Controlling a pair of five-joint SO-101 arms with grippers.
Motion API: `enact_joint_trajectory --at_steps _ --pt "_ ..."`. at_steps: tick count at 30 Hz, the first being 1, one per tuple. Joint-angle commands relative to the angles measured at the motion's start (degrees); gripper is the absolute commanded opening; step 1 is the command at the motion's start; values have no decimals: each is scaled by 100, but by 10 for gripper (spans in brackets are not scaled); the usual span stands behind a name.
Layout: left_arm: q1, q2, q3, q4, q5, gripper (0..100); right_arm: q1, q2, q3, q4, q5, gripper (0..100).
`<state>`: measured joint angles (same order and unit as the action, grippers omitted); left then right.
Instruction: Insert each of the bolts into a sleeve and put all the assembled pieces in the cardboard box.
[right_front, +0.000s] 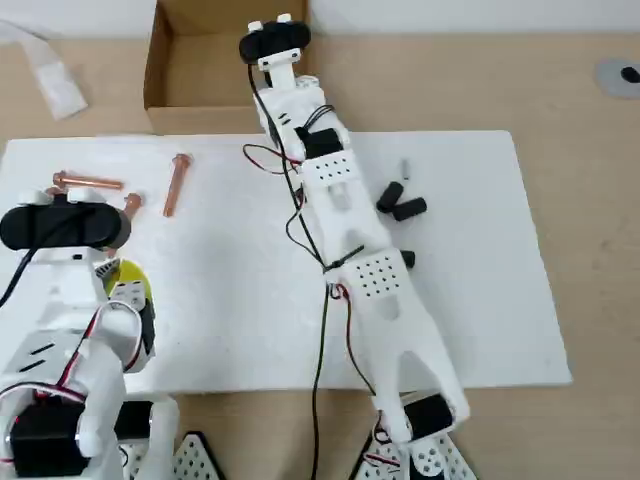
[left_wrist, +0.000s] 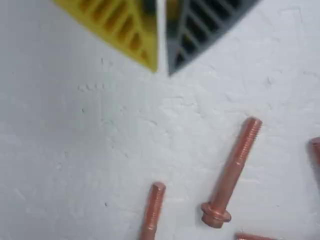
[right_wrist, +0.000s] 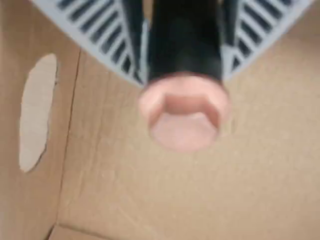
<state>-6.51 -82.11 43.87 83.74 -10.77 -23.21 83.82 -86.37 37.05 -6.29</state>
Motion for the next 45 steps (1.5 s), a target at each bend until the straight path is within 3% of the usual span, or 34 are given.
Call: enact_joint_trajectory --at_steps 1,7,13,17,19,26,35,39,45 --pt "-70 -13 0 -18 -18 9 127 -119 -497 132 70 61" --pt "-123 -13 26 -18 -18 10 40 -136 -523 510 62 230" --pt "-211 -13 35 -97 -18 40 31 -145 -716 633 53 243" --pt "-1222 101 167 -738 -9 174 22 -382 -919 1213 35 243" --pt "-1723 356 369 -1178 -70 196 22 -822 -910 1705 35 243" --pt "-2673 2607 185 -1688 -369 195 22 -2237 -910 3508 26 244" --pt "-2804 5270 -993 -2664 -378 195 22 -3345 -901 6418 70 246" --pt "-2945 6211 -1688 -2954 -378 195 180 -3609 -892 6541 62 246" --pt "-2927 7635 -2875 -2734 -369 195 180 -3732 -875 6541 70 246"
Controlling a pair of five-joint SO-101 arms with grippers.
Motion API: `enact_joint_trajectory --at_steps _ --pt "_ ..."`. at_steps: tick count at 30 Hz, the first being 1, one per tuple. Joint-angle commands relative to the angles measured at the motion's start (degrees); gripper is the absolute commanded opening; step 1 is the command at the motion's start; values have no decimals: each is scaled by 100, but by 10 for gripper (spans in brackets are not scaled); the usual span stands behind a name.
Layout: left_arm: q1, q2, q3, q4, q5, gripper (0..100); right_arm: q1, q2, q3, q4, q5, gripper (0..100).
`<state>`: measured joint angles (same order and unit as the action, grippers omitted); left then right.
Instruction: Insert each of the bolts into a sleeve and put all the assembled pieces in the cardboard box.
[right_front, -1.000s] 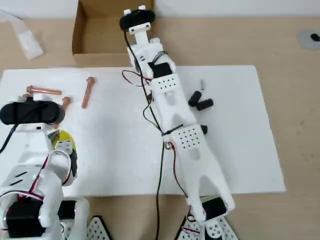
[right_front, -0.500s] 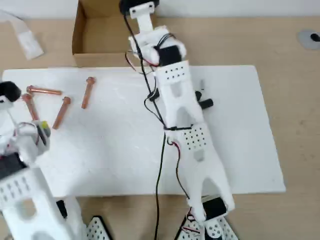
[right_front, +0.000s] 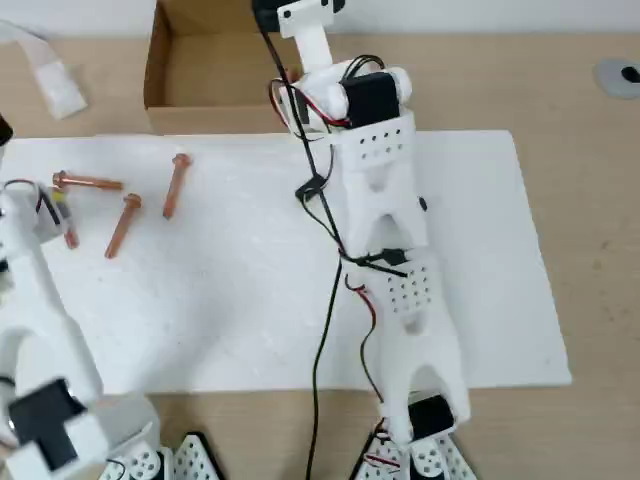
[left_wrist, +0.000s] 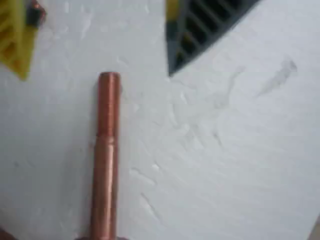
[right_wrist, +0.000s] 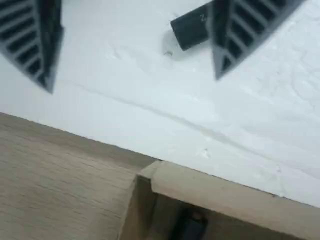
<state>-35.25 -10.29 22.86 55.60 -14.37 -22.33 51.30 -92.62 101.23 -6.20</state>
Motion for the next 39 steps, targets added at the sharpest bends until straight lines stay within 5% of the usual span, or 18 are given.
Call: enact_joint_trajectory --at_steps 1,11,34,39 --pt "-35 690 -985 202 -9 195 92 -470 -251 123 62 246" --pt "44 2387 -2743 1081 466 195 92 -479 -31 123 62 246" --pt "105 4382 -3938 1029 475 195 92 -462 215 123 62 246" --pt "132 4426 -3930 712 624 124 92 -453 215 123 62 246"
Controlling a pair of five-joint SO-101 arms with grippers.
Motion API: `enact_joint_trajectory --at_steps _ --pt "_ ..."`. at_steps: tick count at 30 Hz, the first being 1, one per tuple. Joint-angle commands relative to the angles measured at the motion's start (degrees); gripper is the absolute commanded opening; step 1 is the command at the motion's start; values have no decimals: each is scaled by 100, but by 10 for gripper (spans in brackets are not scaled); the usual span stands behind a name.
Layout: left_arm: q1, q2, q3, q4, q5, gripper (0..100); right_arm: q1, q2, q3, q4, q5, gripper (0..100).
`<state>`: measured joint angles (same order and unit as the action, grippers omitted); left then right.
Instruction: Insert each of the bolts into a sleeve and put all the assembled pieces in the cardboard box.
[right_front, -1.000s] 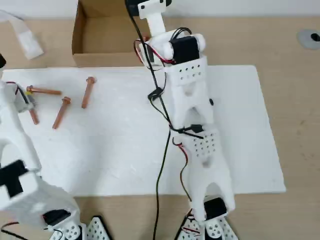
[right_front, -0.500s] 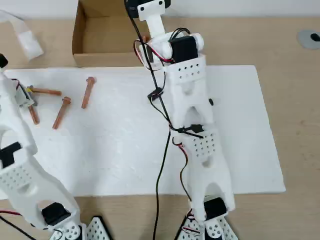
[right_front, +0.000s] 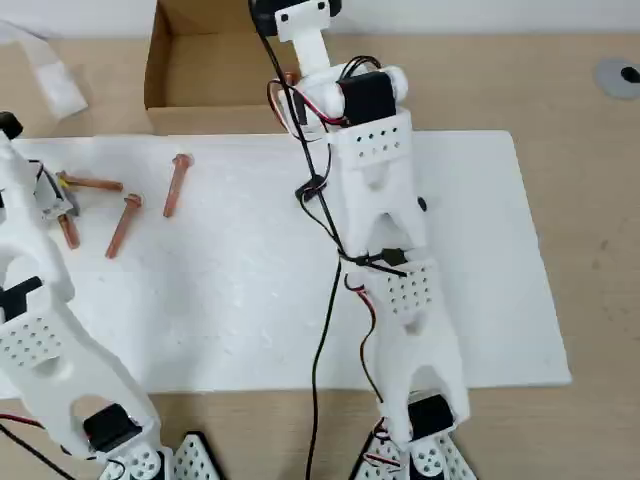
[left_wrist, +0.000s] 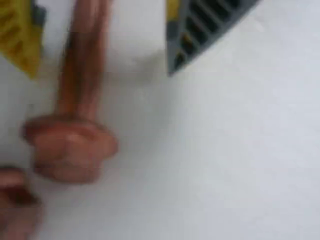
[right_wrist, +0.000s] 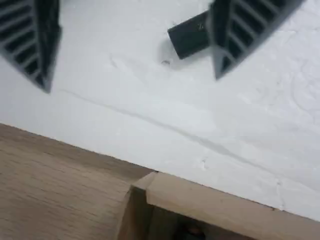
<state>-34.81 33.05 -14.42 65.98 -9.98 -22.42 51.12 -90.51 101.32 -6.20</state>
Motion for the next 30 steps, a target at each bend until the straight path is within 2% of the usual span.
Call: enact_joint_trajectory --at_steps 1,11,20,25,30 --pt "88 92 -211 -352 264 112 101 -435 4 114 62 246" --pt "220 110 -26 -431 360 16 101 -435 4 114 44 246" --pt "158 259 9 -352 334 10 101 -453 4 114 26 246" --pt "193 -31 -114 273 325 10 66 -470 4 123 18 244" --pt "158 -1270 132 800 158 10 57 -699 75 141 9 243"
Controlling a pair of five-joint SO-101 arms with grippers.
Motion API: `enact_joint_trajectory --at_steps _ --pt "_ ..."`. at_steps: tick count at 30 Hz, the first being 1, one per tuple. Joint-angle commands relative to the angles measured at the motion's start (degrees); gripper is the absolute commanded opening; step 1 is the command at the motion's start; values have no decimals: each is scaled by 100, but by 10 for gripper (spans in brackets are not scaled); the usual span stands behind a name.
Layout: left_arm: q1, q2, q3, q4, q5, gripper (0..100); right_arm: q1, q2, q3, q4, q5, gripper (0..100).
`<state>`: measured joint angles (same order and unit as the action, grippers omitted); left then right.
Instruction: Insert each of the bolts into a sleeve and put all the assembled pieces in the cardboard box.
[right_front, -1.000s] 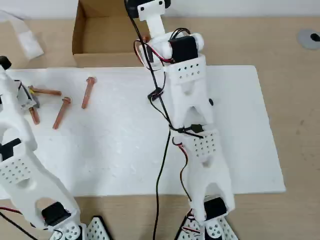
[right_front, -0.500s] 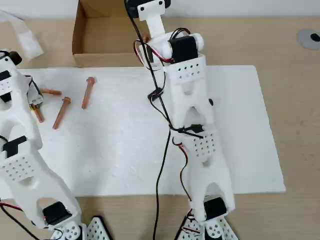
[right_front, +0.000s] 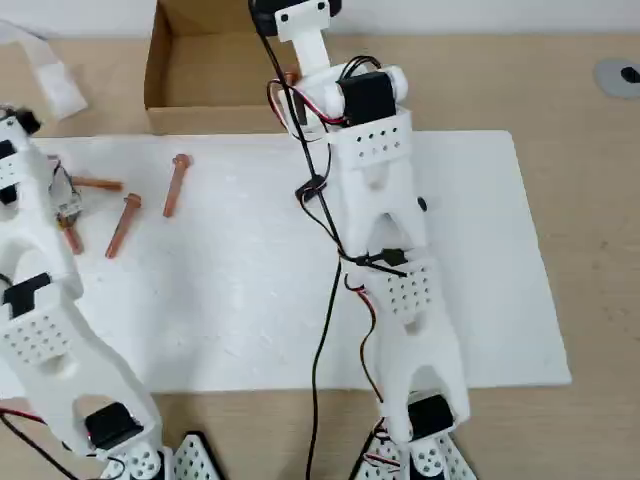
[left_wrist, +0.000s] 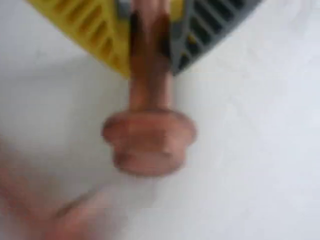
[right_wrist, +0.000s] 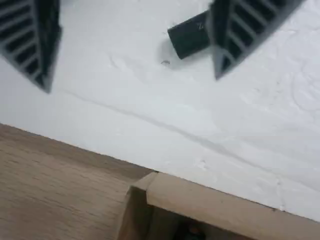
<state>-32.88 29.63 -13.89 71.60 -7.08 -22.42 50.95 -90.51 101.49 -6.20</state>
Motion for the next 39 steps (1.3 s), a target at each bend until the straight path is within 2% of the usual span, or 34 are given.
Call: enact_joint_trajectory --at_steps 1,4,12,19,22,25,30,33,39 --pt "-35 -1270 211 299 -202 10 57 -840 233 123 9 243" --pt "70 -2475 809 396 -352 10 13 -1613 1279 123 -79 244" --pt "422 -6035 3209 396 -378 10 -84 -4277 5358 97 -677 243" --pt "1011 -8673 4712 378 -378 9 -101 -4787 7556 -422 -642 243" --pt "1064 -9490 5187 273 -378 8 -92 -4787 7908 -659 0 243" --pt "1046 -10141 5556 220 -378 7 -84 -4778 8084 -730 993 245" --pt "1037 -11108 6022 237 -378 6 171 -4778 8127 -1495 2681 243" --pt "1073 -11591 6207 308 -378 6 233 -4611 8233 -1547 2963 243" --pt "1073 -12198 6470 747 -404 6 637 -4286 8743 -809 3648 243"
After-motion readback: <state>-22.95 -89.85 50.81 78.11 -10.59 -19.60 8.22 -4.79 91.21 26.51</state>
